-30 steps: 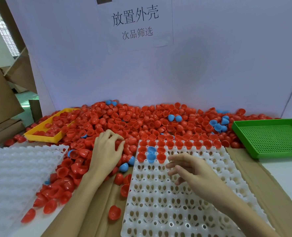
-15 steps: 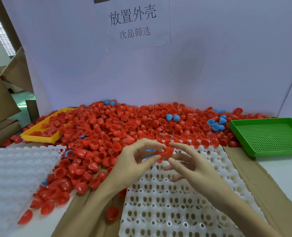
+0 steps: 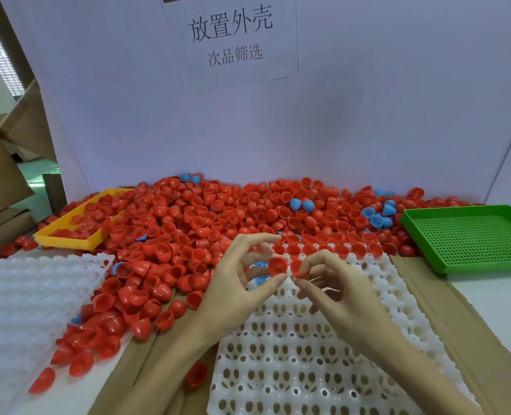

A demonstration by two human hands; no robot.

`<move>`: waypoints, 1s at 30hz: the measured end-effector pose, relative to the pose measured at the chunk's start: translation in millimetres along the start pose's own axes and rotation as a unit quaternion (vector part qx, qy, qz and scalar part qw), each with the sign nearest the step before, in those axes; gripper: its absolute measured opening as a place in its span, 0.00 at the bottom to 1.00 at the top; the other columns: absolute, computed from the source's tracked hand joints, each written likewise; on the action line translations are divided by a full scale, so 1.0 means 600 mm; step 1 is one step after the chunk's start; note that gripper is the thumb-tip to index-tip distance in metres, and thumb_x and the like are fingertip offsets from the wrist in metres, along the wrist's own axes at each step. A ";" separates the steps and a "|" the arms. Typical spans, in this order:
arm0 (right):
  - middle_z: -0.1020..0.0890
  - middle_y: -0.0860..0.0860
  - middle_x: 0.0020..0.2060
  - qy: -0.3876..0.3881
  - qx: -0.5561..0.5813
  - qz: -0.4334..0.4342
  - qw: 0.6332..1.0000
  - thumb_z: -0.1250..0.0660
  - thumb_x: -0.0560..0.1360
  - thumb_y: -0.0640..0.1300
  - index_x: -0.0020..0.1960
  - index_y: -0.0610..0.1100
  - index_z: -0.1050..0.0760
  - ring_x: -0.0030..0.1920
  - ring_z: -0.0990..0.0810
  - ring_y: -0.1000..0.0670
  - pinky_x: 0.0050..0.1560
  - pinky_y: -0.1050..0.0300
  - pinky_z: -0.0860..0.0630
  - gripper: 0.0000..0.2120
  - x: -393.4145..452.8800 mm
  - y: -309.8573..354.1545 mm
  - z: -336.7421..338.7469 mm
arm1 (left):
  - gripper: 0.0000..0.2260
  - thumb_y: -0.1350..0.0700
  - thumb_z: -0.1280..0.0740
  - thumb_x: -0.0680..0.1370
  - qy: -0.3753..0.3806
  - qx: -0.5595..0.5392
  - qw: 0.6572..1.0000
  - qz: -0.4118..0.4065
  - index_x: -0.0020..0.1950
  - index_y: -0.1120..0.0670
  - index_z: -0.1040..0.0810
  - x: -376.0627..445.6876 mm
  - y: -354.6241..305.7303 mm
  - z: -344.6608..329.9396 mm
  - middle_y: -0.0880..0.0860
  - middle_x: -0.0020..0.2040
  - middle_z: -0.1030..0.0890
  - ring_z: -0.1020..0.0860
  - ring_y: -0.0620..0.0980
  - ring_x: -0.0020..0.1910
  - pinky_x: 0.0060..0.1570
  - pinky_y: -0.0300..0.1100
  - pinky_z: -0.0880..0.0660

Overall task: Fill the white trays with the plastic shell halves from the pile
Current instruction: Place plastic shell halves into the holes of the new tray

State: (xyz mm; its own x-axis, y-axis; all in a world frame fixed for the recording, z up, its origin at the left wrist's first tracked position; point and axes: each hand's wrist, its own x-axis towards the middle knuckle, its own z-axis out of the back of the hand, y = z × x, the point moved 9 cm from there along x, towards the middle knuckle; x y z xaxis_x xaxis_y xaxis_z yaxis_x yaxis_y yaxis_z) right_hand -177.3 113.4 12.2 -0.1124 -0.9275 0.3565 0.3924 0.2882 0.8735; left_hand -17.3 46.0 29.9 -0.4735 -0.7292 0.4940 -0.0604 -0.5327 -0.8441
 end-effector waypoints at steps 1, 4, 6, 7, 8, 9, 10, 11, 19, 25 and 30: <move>0.16 0.52 0.46 0.001 -0.001 0.000 1.000 0.27 0.80 0.43 0.51 0.55 0.21 0.47 0.14 0.49 0.42 0.49 0.15 0.07 0.000 0.000 -0.001 | 0.24 0.62 0.23 0.77 0.003 -0.007 1.000 -0.002 0.70 0.45 0.23 0.000 0.000 0.000 0.52 0.61 0.23 0.19 0.57 0.64 0.62 0.44 0.20; 0.17 0.57 0.54 0.009 0.001 0.009 1.000 0.28 0.81 0.42 0.54 0.56 0.20 0.53 0.14 0.52 0.44 0.51 0.14 0.08 0.000 0.004 -0.005 | 0.27 0.64 0.24 0.77 0.011 -0.017 1.000 -0.003 0.72 0.45 0.25 0.001 -0.001 -0.001 0.53 0.61 0.23 0.19 0.57 0.66 0.64 0.43 0.21; 0.17 0.58 0.55 0.013 0.011 0.008 1.000 0.29 0.81 0.41 0.56 0.54 0.20 0.54 0.15 0.52 0.45 0.52 0.14 0.09 -0.001 0.003 -0.007 | 0.26 0.63 0.24 0.78 0.013 -0.015 1.000 -0.001 0.72 0.46 0.25 0.000 0.000 -0.001 0.50 0.61 0.21 0.19 0.56 0.65 0.64 0.44 0.21; 0.17 0.58 0.55 0.010 0.018 0.005 1.000 0.28 0.80 0.41 0.57 0.54 0.21 0.54 0.14 0.52 0.45 0.51 0.14 0.09 -0.001 0.002 -0.007 | 0.26 0.63 0.24 0.78 0.015 -0.013 1.000 0.000 0.72 0.46 0.25 0.000 0.000 -0.001 0.49 0.61 0.21 0.18 0.55 0.65 0.63 0.44 0.21; 0.16 0.57 0.54 0.002 0.025 0.003 1.000 0.27 0.80 0.42 0.58 0.54 0.22 0.53 0.14 0.52 0.45 0.51 0.14 0.11 -0.002 0.001 -0.006 | 0.24 0.62 0.24 0.78 0.016 -0.009 1.000 0.001 0.71 0.46 0.25 -0.001 0.001 -0.001 0.48 0.62 0.20 0.18 0.54 0.65 0.63 0.44 0.20; 0.16 0.57 0.53 -0.008 0.033 -0.002 0.999 0.26 0.79 0.44 0.61 0.55 0.24 0.52 0.14 0.51 0.45 0.52 0.14 0.14 -0.002 0.000 -0.004 | 0.22 0.61 0.24 0.79 0.015 -0.001 1.000 0.002 0.70 0.46 0.24 -0.001 0.002 -0.001 0.48 0.62 0.19 0.18 0.53 0.65 0.63 0.45 0.20; 0.16 0.56 0.52 -0.021 0.043 -0.011 0.999 0.25 0.77 0.47 0.63 0.56 0.25 0.50 0.13 0.51 0.45 0.53 0.15 0.18 -0.002 -0.002 -0.001 | 0.20 0.60 0.25 0.79 0.010 0.011 1.000 0.001 0.68 0.45 0.23 -0.002 0.002 -0.002 0.47 0.63 0.19 0.18 0.50 0.65 0.62 0.44 0.20; 0.16 0.56 0.52 -0.033 0.052 -0.021 0.998 0.25 0.75 0.49 0.65 0.57 0.26 0.49 0.13 0.50 0.45 0.53 0.15 0.21 -0.002 -0.005 0.002 | 0.17 0.58 0.25 0.80 -0.001 0.030 1.000 -0.003 0.65 0.46 0.22 -0.003 0.001 -0.001 0.46 0.63 0.18 0.18 0.48 0.64 0.61 0.43 0.19; 0.16 0.57 0.49 -0.041 0.022 -0.015 0.999 0.21 0.73 0.48 0.57 0.53 0.20 0.49 0.14 0.50 0.46 0.51 0.15 0.15 -0.004 -0.004 0.009 | 0.08 0.49 0.31 0.84 0.067 0.183 0.978 -0.076 0.59 0.49 0.15 -0.007 -0.008 -0.036 0.42 0.60 0.20 0.20 0.49 0.63 0.61 0.38 0.24; 0.16 0.59 0.54 -0.016 0.006 -0.003 1.000 0.24 0.77 0.40 0.61 0.53 0.20 0.57 0.16 0.55 0.54 0.55 0.16 0.16 -0.003 -0.002 0.000 | 0.09 0.53 0.31 0.84 0.061 0.153 0.986 -0.038 0.61 0.53 0.14 -0.006 0.008 -0.035 0.41 0.62 0.20 0.19 0.46 0.63 0.62 0.37 0.22; 0.16 0.60 0.55 -0.019 0.014 -0.006 1.000 0.27 0.79 0.37 0.62 0.52 0.21 0.58 0.15 0.55 0.55 0.56 0.17 0.15 -0.002 -0.005 0.003 | 0.10 0.54 0.27 0.81 0.050 0.196 0.976 -0.076 0.62 0.51 0.15 -0.006 -0.007 -0.030 0.41 0.63 0.20 0.19 0.44 0.64 0.63 0.35 0.24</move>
State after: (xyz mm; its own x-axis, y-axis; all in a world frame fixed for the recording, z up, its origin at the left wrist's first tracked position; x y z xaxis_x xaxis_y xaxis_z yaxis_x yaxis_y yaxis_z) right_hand -179.7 113.8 9.9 -0.1516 -0.9211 0.3585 0.3660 0.2846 0.8860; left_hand -31.2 58.8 28.0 -0.5695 -0.5936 0.5686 0.1948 -0.7695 -0.6082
